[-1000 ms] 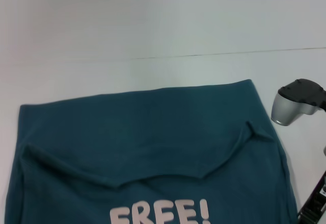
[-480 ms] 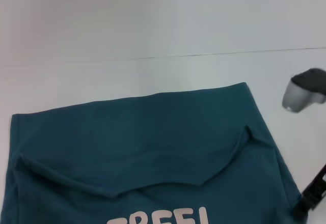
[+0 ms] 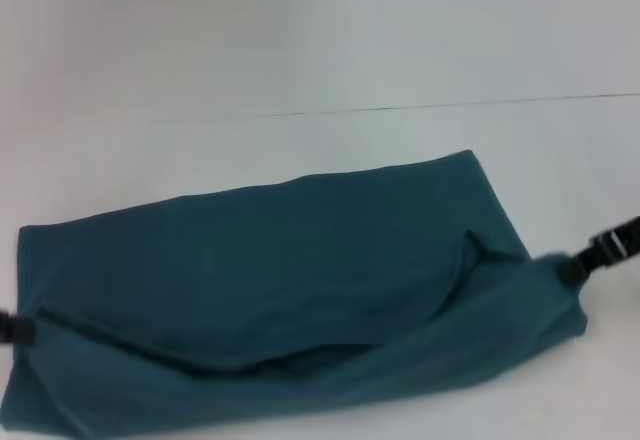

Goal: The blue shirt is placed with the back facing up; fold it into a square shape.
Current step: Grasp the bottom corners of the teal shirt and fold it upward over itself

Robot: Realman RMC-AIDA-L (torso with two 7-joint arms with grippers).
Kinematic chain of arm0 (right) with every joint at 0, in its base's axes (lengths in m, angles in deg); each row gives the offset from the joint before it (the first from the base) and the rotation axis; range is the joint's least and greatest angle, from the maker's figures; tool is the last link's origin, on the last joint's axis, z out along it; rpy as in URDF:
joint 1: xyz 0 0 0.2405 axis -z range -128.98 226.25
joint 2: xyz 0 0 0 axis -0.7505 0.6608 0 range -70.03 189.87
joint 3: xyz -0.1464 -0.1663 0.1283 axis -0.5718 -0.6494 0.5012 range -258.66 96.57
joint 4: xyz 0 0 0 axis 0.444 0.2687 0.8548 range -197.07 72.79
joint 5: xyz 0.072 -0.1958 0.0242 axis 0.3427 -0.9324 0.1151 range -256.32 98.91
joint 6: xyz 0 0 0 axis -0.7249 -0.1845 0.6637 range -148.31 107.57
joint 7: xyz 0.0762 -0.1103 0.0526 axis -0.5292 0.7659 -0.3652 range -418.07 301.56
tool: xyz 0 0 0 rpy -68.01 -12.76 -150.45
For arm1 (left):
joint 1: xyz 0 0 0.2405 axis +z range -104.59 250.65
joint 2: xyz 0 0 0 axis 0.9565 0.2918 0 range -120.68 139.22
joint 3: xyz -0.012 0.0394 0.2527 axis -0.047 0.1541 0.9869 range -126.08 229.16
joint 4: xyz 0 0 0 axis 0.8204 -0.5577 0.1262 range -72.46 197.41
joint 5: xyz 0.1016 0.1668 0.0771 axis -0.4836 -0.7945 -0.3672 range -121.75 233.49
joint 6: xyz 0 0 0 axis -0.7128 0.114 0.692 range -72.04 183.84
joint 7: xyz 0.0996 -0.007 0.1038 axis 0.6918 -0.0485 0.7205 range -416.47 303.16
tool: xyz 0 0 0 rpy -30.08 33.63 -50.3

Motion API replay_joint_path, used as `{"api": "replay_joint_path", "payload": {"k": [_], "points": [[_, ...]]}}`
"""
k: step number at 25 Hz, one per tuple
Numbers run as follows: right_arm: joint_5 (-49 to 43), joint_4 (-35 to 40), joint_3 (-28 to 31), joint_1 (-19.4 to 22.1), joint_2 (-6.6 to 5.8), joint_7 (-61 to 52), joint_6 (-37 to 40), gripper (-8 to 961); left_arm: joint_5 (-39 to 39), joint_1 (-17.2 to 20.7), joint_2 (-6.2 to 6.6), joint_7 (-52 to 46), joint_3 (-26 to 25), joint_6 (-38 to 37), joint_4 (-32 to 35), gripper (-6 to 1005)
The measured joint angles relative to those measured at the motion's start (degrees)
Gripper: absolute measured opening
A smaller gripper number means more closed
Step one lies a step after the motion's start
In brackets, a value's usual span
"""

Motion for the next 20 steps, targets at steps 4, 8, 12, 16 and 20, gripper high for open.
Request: {"api": "replay_joint_path", "payload": {"k": [4,8,12,16,20], "points": [[1.79,0.13,2.77,-0.12,-0.72,-0.52,-2.95,66,2.58,-1.17,0.18,0.01,-0.13,5.01,-0.95,40],[3.67,0.13,3.68,-0.43,-1.04,-1.60,-5.89,66,5.15,-1.81,0.33,0.03,0.02,10.39,-2.94,40],[7.31,0.13,3.81,-0.91,-1.22,-3.29,-7.77,66,6.65,-2.22,0.43,0.11,0.14,14.13,-3.51,40],[9.73,0.12,3.37,-1.33,-1.28,-4.27,-7.95,65,6.75,-2.79,0.45,0.15,0.18,15.95,-3.54,40],[10.22,0.06,4.00,-1.48,-1.30,-4.33,-9.39,65,6.78,-3.10,0.48,0.15,-0.02,17.88,-3.54,40]]}}
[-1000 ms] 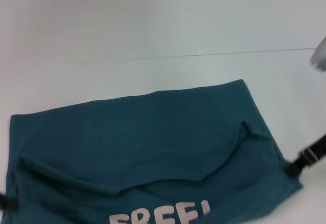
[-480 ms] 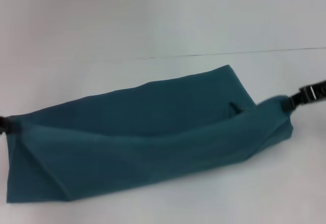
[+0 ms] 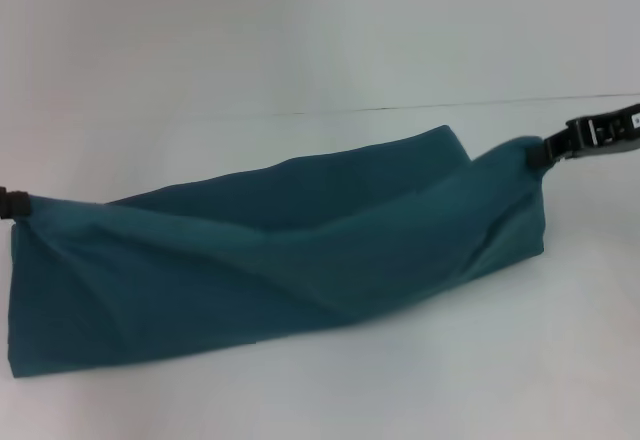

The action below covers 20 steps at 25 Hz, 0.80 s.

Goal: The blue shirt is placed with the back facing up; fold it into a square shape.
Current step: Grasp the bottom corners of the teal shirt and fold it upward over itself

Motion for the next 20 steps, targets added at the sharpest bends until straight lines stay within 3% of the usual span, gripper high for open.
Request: {"api": "replay_joint_path", "payload": {"k": [9,14,20], "points": [[1.12,-1.62,-1.06,-0.77,0.65,-2.40,-12.02,66,0.22,-0.33,-1.01,1.45,1.04,9.71,-0.70,40],[2.66,-2.06,-2.85,-1.79,3.00,-1.83,-19.03,66,1.77,-0.35,-1.96,2.60,3.01,14.26,-2.14,39],[2.85,-4.48,-9.16,-2.32,5.45,-2.31,-29.75,65,2.32,-0.20,-3.35,3.57,4.75,19.77,-2.36,39]]}}
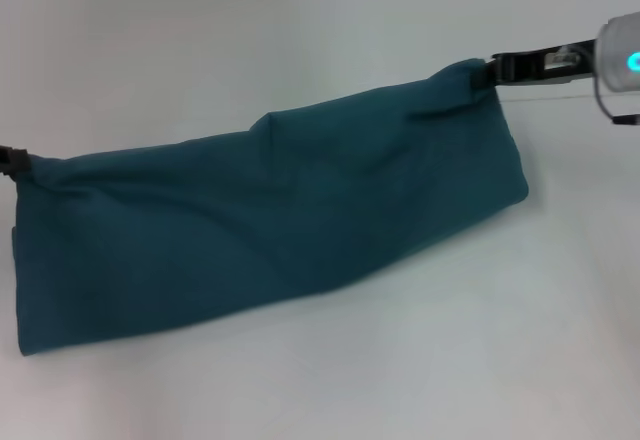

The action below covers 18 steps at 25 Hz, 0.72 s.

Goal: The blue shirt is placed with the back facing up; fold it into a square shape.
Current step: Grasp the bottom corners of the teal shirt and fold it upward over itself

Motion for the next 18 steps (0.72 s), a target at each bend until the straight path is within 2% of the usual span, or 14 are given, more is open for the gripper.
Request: {"api": "replay_joint_path", "payload": {"k": [5,12,18], "points": [[-0.07,-5.03,-3.81,-0.84,0.87,-0.02,-10.19,69,0.02,0.53,-1.41,0.90,2.35,6.64,-0.69,39],[-0.13,-11.58,-7.49,-1.16,1.51,0.42,-22.58,77,0.02,0.53,-1.79,2.72,4.95,15.15,-5.44,38],[-0.10,-14.49,-10.06,-1.46,2.51,0.64,-30.02,85,0.03,0.09,-2.87,5.14,5.55,22.04,-8.43,38]]}}
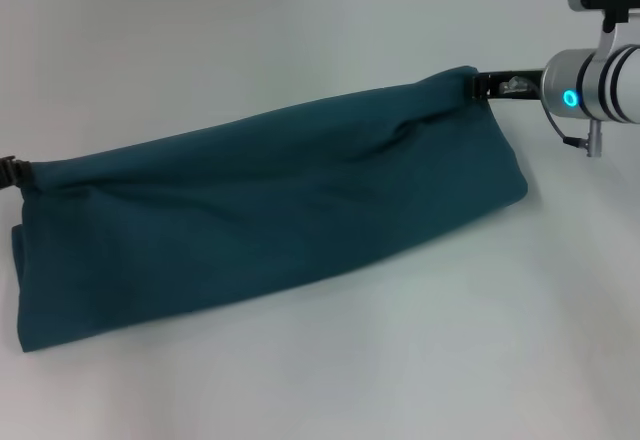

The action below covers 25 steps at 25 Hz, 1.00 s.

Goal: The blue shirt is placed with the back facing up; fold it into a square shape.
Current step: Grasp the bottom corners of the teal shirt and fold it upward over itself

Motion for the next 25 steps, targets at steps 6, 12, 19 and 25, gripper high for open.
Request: {"api": "replay_joint_path", "payload": {"k": [6,12,19,25], "points": [[0.31,-1.00,-1.61,-0.15,0.36,0.07,-3.09,92,0.00,0.11,-0.45,0.23,1.78,3.90,-0.53,40],[0.41,-1.06,-1.74,-0.42,0.39,0.10,-3.42,99,0.00,-0.03,-1.07,0.74,1.87,5.74,-0.60,39],[0.87,-1.24,-2.38,-0.50,0.60,-0.14,-4.66,108,-0.27,-0.14,-1.25,0.52,4.34,7.80,-0.82,39],[2.97,-1.99,-2.74,-0.79,0.74,-0.03,-7.23,115,0.18,-0.58,-1.38,0.26,4.50,11.03,-2.86,115]]}}
